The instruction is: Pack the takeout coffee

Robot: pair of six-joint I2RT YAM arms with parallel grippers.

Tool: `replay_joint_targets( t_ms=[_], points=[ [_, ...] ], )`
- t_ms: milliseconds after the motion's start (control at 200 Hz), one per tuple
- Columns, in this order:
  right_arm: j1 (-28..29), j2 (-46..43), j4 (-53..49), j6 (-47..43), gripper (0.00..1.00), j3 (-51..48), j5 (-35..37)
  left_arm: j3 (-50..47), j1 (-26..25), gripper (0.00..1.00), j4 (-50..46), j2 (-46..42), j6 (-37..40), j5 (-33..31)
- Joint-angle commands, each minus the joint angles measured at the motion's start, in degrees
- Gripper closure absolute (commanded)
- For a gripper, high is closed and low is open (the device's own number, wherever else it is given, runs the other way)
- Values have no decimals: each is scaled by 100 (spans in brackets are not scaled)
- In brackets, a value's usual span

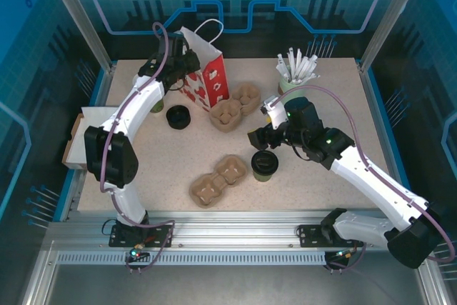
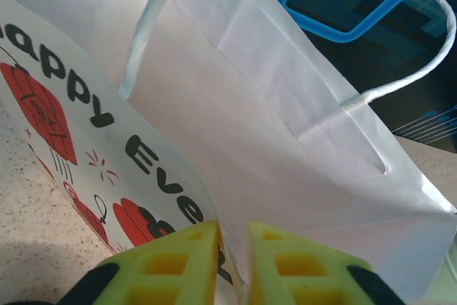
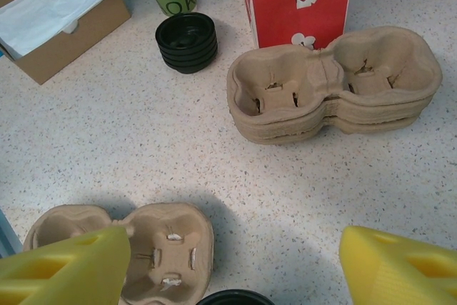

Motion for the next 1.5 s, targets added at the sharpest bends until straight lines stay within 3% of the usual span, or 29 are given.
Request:
replay_joint_targets(
  t_ms=[0,280,390,690,995,1276,1496],
  points=[
    [75,-48,3,-94,22,-81,3,346,54,87,14,36,104,-159],
    [76,-184,-110,-112,22,-18,54,1294,81,100,-319,87,403,-102],
    [75,-241,-169,-135,22,27,134,1647,77,100,-505,-41,559,64],
    [75,-385,-282,-197,22,147,247,2099,72,100,-949,-739,786,1348],
    [66,-718,-326,-291,21,53,389,1434,61,100,-1715,-2184,1340,2305],
    [67,-1077,-148,-262,19,-238,289,100,68,100,-2653,-3724,2305,2463],
    [71,-1261,-150,-272,19,-337,206,-363,184,100,-3777,-4066,3300,2687]
  ],
)
